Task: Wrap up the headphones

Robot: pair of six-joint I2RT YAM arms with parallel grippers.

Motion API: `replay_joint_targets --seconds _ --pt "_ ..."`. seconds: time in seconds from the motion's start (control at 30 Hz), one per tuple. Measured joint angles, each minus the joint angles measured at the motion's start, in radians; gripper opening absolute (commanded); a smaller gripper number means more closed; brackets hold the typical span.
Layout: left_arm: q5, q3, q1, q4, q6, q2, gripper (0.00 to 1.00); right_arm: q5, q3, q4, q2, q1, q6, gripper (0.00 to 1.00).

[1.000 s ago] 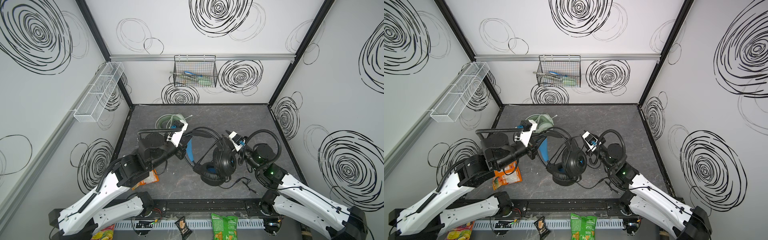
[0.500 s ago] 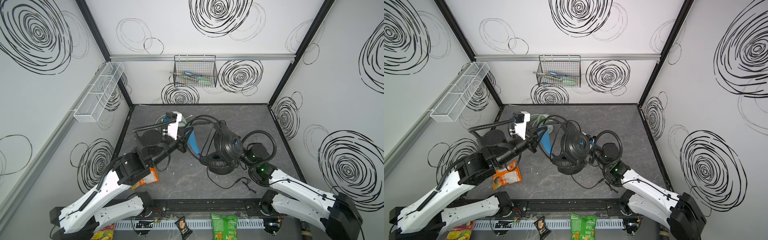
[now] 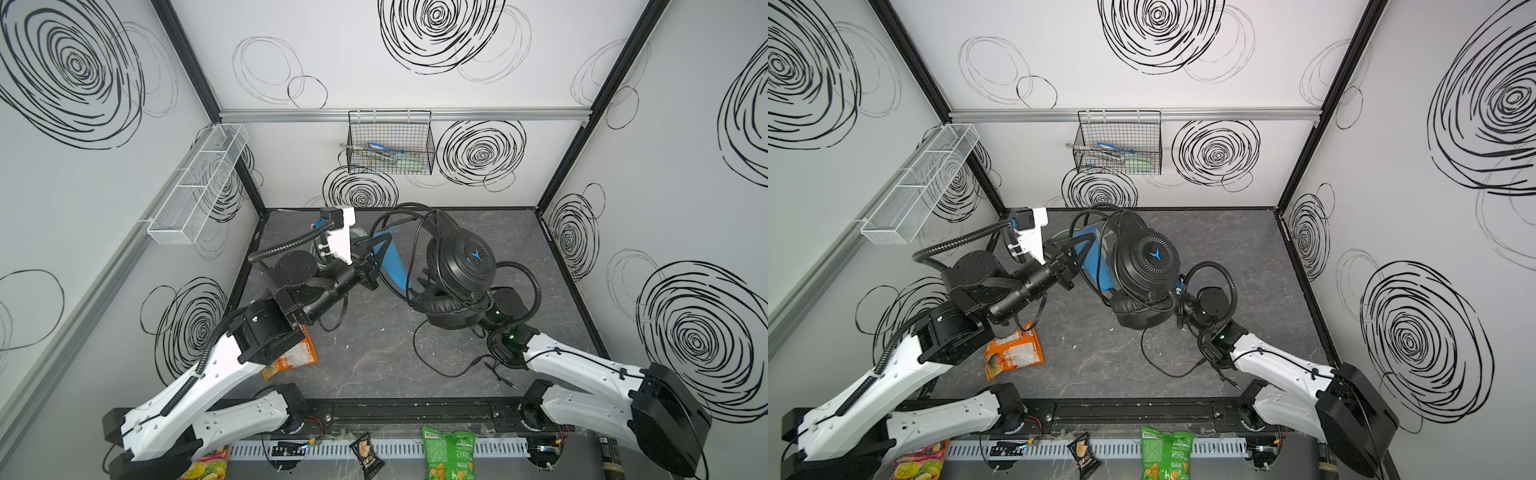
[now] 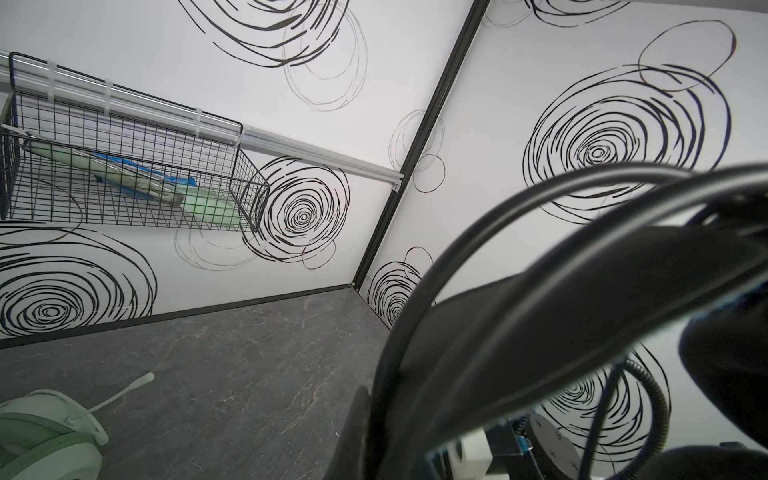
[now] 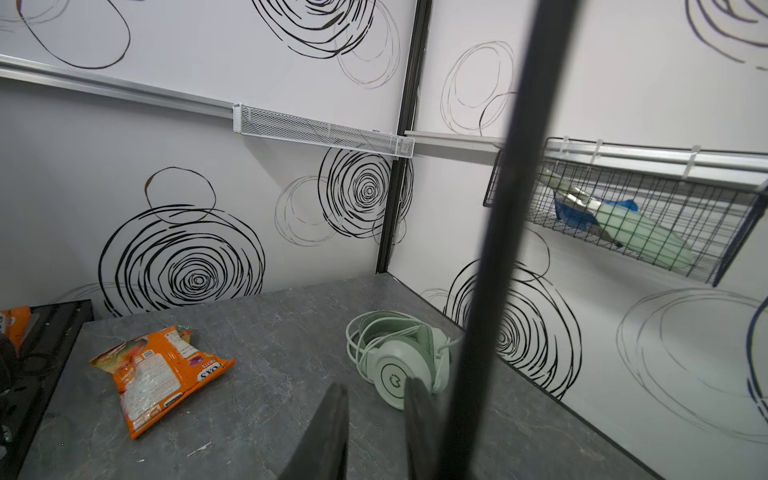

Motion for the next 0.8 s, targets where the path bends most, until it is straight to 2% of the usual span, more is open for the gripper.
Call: replay_joint_targets --seconds 0.3,0.53,0.67,0.8 --pt "-0.050 0.025 0.002 0.093 -0.058 0.019 0.00 0.044 0.001 0.002 0.112 0.044 0.001 0.18" --pt "-0.122 0.047 0.045 0.158 -0.067 0.083 0.00 0.098 0.035 -0.030 0.171 0.140 -0.047 0.07" --pt "-0.203 0.067 0.089 0.183 -0.049 0.137 0.00 0.140 0.050 -0.051 0.181 0.191 -0.083 0.03" --pt "-0.333 0.081 0.106 0.236 0.051 0.206 0.00 0.190 0.064 -0.094 0.182 0.232 -0.110 0.01"
